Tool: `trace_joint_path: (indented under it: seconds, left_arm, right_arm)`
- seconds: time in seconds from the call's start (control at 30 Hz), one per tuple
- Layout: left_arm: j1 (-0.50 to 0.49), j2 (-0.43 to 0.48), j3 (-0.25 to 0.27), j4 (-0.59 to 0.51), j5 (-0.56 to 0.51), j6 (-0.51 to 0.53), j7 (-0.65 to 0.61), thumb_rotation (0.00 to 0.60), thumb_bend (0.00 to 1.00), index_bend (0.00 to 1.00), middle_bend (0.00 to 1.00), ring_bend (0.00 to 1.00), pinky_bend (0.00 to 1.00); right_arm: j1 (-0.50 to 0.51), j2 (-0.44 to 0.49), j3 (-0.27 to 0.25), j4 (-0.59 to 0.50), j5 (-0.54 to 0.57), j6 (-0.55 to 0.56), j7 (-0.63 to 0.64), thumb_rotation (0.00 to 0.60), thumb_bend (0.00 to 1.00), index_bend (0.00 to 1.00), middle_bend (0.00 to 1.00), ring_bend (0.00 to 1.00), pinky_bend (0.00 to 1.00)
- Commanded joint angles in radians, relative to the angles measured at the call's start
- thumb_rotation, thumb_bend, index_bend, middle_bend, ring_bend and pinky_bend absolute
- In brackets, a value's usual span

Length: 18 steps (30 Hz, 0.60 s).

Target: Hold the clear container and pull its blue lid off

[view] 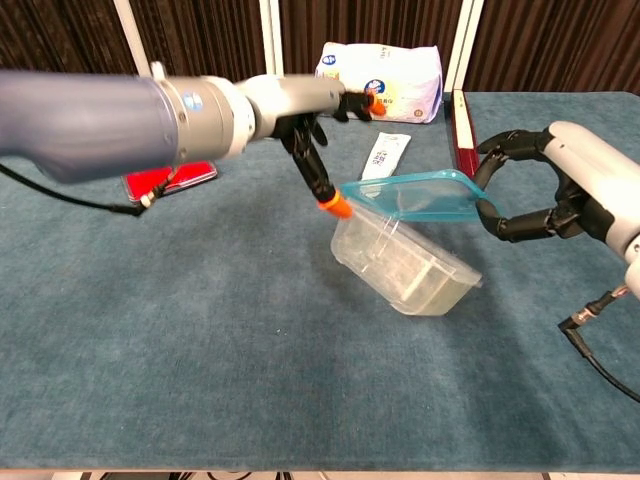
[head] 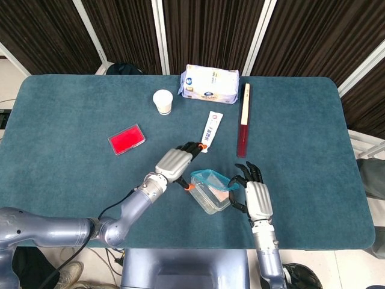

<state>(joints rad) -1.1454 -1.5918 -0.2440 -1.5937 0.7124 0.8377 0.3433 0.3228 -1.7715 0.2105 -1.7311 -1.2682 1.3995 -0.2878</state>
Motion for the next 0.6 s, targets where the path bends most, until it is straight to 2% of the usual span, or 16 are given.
trace_joint_path:
  seconds: [0.03, 0.6]
  left_arm:
    - [0.001, 0.021, -0.012, -0.018, 0.005, 0.008, -0.002, 0.600, 0.00, 0.01, 0.03, 0.00, 0.16]
    - [0.021, 0.085, -0.025, -0.070, 0.026, 0.031, -0.023, 0.600, 0.00, 0.02, 0.03, 0.00, 0.16]
  right_arm:
    - [0.005, -0.008, 0.011, -0.001, 0.001, 0.004, -0.004, 0.600, 0.61, 0.64, 0.19, 0.00, 0.00]
    - [0.060, -0.012, 0.124, -0.011, 0.039, 0.010, -0.043, 0.600, 0.61, 0.66, 0.20, 0.00, 0.00]
